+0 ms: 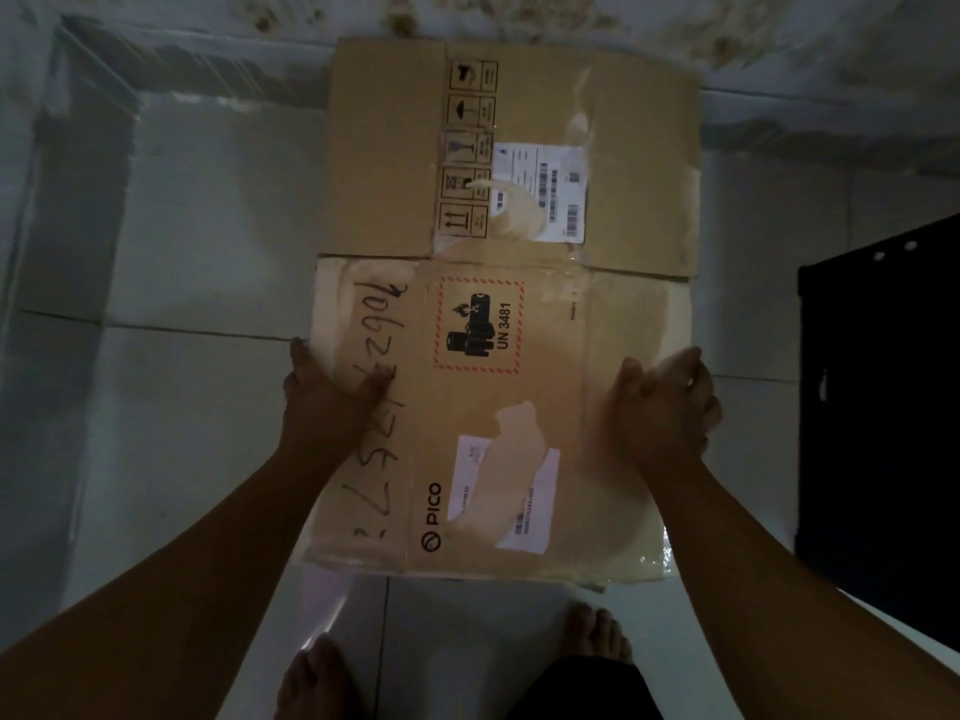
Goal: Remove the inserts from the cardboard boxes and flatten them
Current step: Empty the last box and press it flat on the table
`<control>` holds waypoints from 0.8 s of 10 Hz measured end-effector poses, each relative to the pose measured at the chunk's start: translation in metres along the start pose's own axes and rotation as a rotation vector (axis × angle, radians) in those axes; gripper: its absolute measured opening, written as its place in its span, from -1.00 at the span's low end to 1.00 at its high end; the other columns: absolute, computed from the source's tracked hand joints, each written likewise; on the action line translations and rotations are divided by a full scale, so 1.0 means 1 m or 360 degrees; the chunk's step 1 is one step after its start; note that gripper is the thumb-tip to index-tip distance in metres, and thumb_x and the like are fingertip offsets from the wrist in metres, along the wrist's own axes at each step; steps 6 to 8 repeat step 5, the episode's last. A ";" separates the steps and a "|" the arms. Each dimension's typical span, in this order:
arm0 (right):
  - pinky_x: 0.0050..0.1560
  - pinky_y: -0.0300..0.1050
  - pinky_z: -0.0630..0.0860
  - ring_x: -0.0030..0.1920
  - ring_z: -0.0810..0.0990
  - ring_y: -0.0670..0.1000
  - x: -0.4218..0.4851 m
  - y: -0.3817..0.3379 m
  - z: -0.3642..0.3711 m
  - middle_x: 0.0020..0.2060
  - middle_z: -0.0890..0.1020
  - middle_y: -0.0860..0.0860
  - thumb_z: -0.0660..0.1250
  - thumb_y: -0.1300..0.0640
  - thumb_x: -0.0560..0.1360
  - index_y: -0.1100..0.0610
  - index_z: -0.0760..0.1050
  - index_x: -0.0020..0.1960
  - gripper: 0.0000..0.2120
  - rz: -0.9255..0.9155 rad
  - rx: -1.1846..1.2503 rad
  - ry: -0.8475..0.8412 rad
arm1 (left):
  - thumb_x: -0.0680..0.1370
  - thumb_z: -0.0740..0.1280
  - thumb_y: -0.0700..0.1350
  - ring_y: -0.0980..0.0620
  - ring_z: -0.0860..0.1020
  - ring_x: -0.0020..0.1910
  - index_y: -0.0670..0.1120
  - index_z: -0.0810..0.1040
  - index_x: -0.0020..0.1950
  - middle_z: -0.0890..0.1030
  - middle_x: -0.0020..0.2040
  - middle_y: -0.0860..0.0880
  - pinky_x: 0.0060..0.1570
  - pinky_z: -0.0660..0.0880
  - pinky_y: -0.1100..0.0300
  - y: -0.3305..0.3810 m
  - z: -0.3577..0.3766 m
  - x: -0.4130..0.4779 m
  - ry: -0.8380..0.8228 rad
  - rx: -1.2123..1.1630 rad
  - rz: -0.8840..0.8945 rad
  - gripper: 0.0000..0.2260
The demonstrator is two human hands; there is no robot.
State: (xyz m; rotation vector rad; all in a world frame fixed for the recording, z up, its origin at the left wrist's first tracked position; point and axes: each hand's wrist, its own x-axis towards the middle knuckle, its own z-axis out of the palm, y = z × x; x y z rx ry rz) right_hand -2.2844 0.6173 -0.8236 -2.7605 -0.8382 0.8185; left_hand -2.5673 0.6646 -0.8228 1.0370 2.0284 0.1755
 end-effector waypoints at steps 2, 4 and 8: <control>0.38 0.26 0.22 0.44 0.22 0.28 0.005 0.006 0.005 0.53 0.02 0.15 0.10 -0.16 0.59 0.12 -0.17 0.56 -0.27 -0.0038 0.0118 -0.0097 | 0.37 0.38 0.30 -0.32 0.33 0.37 -0.07 -0.05 0.53 0.23 0.45 -0.23 0.24 0.39 -0.30 -0.006 0.004 0.005 0.0011 0.0022 0.0070 -0.05; 0.45 0.21 0.01 0.50 0.13 0.13 -0.021 -0.005 -0.027 0.52 0.12 0.08 0.25 0.07 0.54 0.10 0.17 0.50 -0.43 -0.0131 0.0159 0.0184 | 0.49 0.35 0.17 -0.22 0.08 0.51 -0.09 -0.03 0.56 0.08 0.56 -0.13 0.43 0.07 -0.25 0.006 -0.018 -0.018 0.0152 0.0115 0.0138 -0.18; 0.33 -0.02 0.30 0.30 0.44 0.17 -0.060 -0.013 -0.054 0.32 0.45 0.16 0.27 0.20 0.52 0.17 0.44 0.33 -0.63 -0.0394 0.0370 0.0190 | 0.57 0.30 0.00 -0.09 0.23 0.47 -0.09 0.09 0.55 0.23 0.52 -0.10 0.41 0.15 0.10 0.030 -0.048 -0.054 0.0094 -0.0131 0.0394 -0.38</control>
